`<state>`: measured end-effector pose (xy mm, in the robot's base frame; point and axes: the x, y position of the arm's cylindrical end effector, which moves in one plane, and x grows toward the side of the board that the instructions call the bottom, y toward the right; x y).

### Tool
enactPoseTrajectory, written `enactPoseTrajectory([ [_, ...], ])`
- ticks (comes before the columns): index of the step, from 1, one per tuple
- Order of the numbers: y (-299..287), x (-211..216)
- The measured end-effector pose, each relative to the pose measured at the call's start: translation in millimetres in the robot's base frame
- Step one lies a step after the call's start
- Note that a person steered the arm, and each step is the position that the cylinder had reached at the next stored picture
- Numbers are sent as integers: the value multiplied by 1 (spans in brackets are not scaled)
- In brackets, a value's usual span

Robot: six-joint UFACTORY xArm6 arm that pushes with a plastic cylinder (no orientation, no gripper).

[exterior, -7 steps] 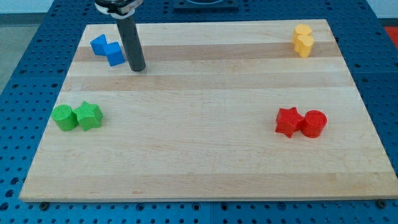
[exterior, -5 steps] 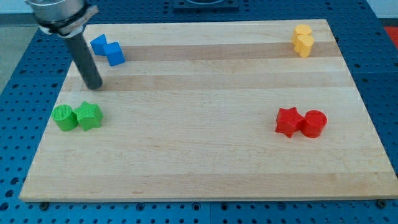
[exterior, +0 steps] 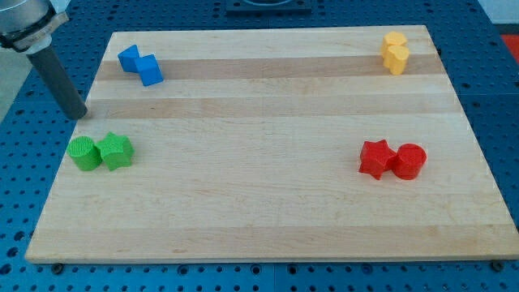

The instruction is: Move the green star to the center

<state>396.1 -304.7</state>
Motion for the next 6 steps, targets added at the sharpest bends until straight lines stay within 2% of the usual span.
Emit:
enactPoseTrajectory([
  [2,12,53],
  [3,13,54],
  [4,22,85],
  [5,43,84],
  [6,92,57],
])
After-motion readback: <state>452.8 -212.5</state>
